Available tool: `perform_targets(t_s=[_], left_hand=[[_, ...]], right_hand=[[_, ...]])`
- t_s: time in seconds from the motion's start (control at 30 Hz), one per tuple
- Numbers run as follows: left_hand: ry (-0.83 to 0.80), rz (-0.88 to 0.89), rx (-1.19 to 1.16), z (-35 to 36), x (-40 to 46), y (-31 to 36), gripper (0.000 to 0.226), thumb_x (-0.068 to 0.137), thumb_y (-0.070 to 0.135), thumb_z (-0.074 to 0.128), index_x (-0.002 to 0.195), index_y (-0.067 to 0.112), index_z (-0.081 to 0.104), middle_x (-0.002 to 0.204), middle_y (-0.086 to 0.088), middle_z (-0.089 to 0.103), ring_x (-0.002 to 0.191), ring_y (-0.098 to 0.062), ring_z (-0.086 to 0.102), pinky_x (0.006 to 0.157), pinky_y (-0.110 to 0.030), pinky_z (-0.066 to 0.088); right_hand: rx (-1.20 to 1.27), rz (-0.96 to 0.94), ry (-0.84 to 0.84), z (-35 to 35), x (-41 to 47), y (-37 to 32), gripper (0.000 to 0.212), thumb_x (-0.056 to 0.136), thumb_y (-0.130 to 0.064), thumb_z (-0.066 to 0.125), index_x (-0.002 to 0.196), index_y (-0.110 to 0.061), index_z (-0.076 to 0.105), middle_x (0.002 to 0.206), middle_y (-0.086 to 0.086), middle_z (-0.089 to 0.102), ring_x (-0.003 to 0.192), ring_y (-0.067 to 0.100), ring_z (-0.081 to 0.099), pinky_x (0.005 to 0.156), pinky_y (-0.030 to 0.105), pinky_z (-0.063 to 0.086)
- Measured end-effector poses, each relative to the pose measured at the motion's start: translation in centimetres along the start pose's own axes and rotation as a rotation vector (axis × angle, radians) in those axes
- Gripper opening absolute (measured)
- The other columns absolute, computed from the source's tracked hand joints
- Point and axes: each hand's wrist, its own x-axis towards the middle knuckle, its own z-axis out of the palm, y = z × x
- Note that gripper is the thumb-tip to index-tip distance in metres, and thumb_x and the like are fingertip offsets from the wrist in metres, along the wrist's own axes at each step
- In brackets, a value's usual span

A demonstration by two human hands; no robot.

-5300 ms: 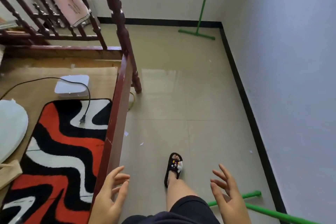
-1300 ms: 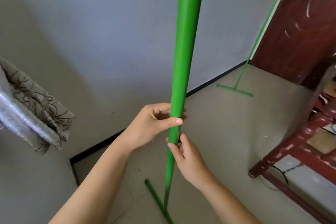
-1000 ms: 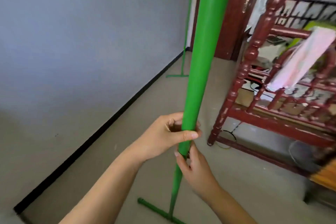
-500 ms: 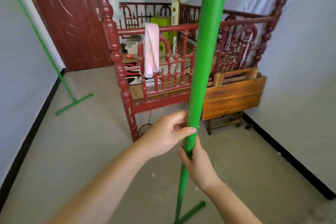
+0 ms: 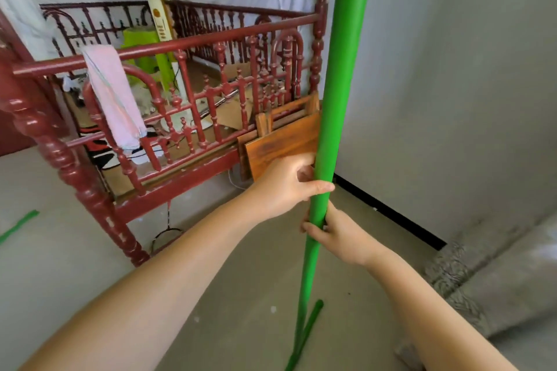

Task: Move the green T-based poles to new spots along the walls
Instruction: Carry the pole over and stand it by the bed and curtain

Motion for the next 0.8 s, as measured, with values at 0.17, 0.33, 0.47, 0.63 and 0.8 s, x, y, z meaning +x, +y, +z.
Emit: perform_targets(t_s=[0.17, 0.33, 0.47, 0.63, 0.8], left_hand=[[0.034, 0.015, -0.003, 5.2, 9.6, 0.7, 0.014, 0.078, 0.013, 0.068, 0.090, 0.015, 0.060, 0.087, -0.015, 0.067, 0.087, -0.031, 0.066, 0.076, -0.053, 0.056], [0.099, 0.029, 0.048, 9.9, 20.2, 0.5, 0.014, 0.073, 0.030, 0.069, 0.082, 0.026, 0.059, 0.088, -0.016, 0.070, 0.084, -0.032, 0.067, 0.074, -0.052, 0.056], [0.105, 0.057, 0.086, 12.8, 27.7, 0.6, 0.016, 0.075, 0.030, 0.069, 0.074, 0.025, 0.054, 0.071, -0.007, 0.062, 0.079, -0.034, 0.065, 0.071, -0.052, 0.055], [-0.025, 0.128, 0.083, 15.6, 35.9, 0.8, 0.024, 0.078, 0.027, 0.066, 0.095, 0.013, 0.057, 0.084, -0.013, 0.066, 0.085, -0.032, 0.065, 0.077, -0.051, 0.056], [-0.134, 0.202, 0.079, 19.2, 44.4, 1.3, 0.023, 0.081, 0.028, 0.064, 0.097, 0.014, 0.056, 0.077, -0.006, 0.061, 0.087, -0.032, 0.064, 0.079, -0.051, 0.055]], right_hand=[[-0.079, 0.116, 0.087, -7.5, 2.7, 5.9, 0.030, 0.085, -0.026, 0.056, 0.110, -0.017, 0.043, 0.093, 0.021, 0.062, 0.085, 0.032, 0.061, 0.080, 0.048, 0.048], [0.022, 0.273, 0.285, -14.5, 5.2, 11.4, 0.040, 0.078, -0.027, 0.067, 0.110, -0.010, 0.050, 0.094, 0.009, 0.065, 0.088, 0.029, 0.064, 0.083, 0.048, 0.052], [0.080, 0.325, 0.434, -18.6, 7.5, 15.3, 0.031, 0.080, -0.024, 0.066, 0.104, -0.009, 0.055, 0.092, 0.012, 0.066, 0.086, 0.028, 0.065, 0.080, 0.049, 0.054], [0.116, 0.373, 0.483, -23.4, 10.0, 20.3, 0.029, 0.083, -0.026, 0.062, 0.104, -0.006, 0.055, 0.094, 0.016, 0.065, 0.089, 0.030, 0.064, 0.080, 0.050, 0.055], [0.067, 0.445, 0.579, -28.8, 12.6, 25.1, 0.028, 0.087, -0.024, 0.055, 0.106, -0.003, 0.052, 0.100, 0.020, 0.064, 0.093, 0.031, 0.062, 0.082, 0.050, 0.053]])
